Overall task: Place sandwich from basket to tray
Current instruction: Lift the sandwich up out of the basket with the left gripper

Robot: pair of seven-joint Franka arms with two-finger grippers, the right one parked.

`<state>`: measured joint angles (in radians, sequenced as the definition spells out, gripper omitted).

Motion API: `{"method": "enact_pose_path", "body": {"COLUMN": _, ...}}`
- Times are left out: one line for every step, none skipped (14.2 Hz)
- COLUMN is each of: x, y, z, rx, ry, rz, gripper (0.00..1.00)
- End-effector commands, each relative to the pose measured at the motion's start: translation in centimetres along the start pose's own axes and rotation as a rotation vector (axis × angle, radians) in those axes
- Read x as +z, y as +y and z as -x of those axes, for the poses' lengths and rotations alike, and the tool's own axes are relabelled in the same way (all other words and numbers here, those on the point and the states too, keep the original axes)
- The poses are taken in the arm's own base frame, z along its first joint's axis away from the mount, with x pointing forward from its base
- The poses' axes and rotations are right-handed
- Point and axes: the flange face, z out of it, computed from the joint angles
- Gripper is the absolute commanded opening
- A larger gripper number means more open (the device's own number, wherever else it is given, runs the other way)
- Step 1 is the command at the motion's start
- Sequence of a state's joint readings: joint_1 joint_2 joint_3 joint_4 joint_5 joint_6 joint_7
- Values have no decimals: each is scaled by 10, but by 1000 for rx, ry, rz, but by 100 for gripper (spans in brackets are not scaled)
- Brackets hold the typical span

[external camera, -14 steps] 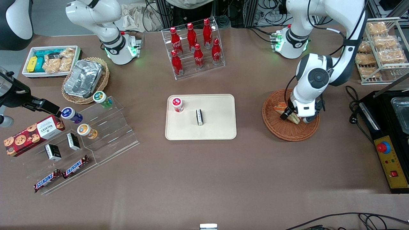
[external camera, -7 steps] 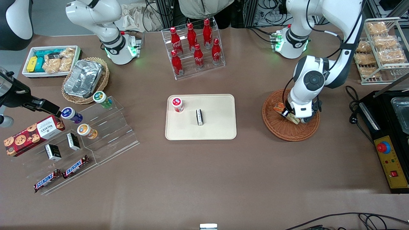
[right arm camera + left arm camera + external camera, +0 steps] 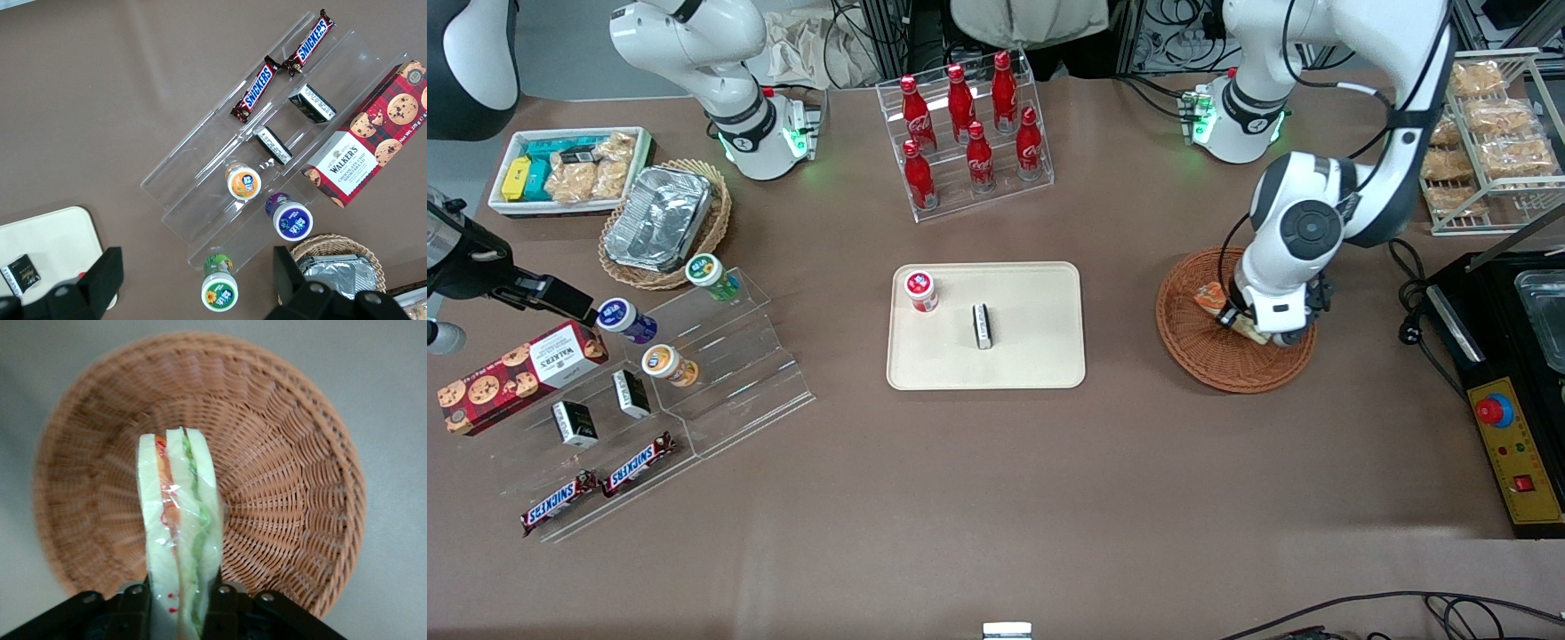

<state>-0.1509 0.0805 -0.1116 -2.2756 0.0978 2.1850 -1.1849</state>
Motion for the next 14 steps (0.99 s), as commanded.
{"method": "enact_pose_path", "body": {"x": -64, "y": -1, "z": -19, "rx": 73, "ry": 15, "rz": -21, "gripper": 0}}
{"method": "enact_pose_path", "body": {"x": -77, "y": -1, "z": -22, "rx": 122, "ry": 7, "rz": -39, "gripper": 0}}
{"method": "enact_pose_path", "body": {"x": -94, "y": -3, "z": -26, "rx": 185, "ry": 0, "rz": -49, "gripper": 0}}
{"method": "enact_pose_path", "body": {"x": -117, "y": -8, "z": -37, "rx": 247, "ry": -11, "rz": -56, "gripper": 0}}
{"method": "enact_pose_path", "body": {"x": -139, "y": -17, "z": -53, "rx": 308, "ry": -51, "rz": -77, "gripper": 0}}
{"method": "enact_pose_path", "body": {"x": -163, "y": -25, "z": -63, "rx": 392, "ry": -83, "rz": -100, "gripper": 0}}
{"method": "enact_pose_path", "body": {"x": -181, "y": -35, "z": -68, "rx": 466, "ry": -114, "rz": -125, "gripper": 0}}
{"method": "enact_pose_path", "body": {"x": -195, "y": -46, "z": -73, "rx": 510, "ry": -136, "rz": -135, "gripper": 0}}
{"method": "enact_pose_path", "body": {"x": -208, "y": -56, "z": -80, "rx": 523, "ry": -143, "rz": -128, "gripper": 0}}
{"method": "enact_pose_path", "body": {"x": -219, "y": -63, "z": -82, "rx": 525, "ry": -141, "rz": -122, "gripper": 0}}
{"method": "enact_pose_path", "body": {"x": -230, "y": -69, "z": -81, "rx": 522, "ry": -137, "rz": -115, "gripper": 0}}
{"method": "enact_pose_path", "body": {"x": -238, "y": -74, "z": -80, "rx": 520, "ry": -137, "rz": -114, "gripper": 0}}
{"method": "enact_pose_path", "body": {"x": -244, "y": -77, "z": -79, "rx": 518, "ry": -133, "rz": -108, "gripper": 0}}
{"method": "enact_pose_path", "body": {"x": -246, "y": -76, "z": -77, "rx": 519, "ry": -129, "rz": -106, "gripper": 0}}
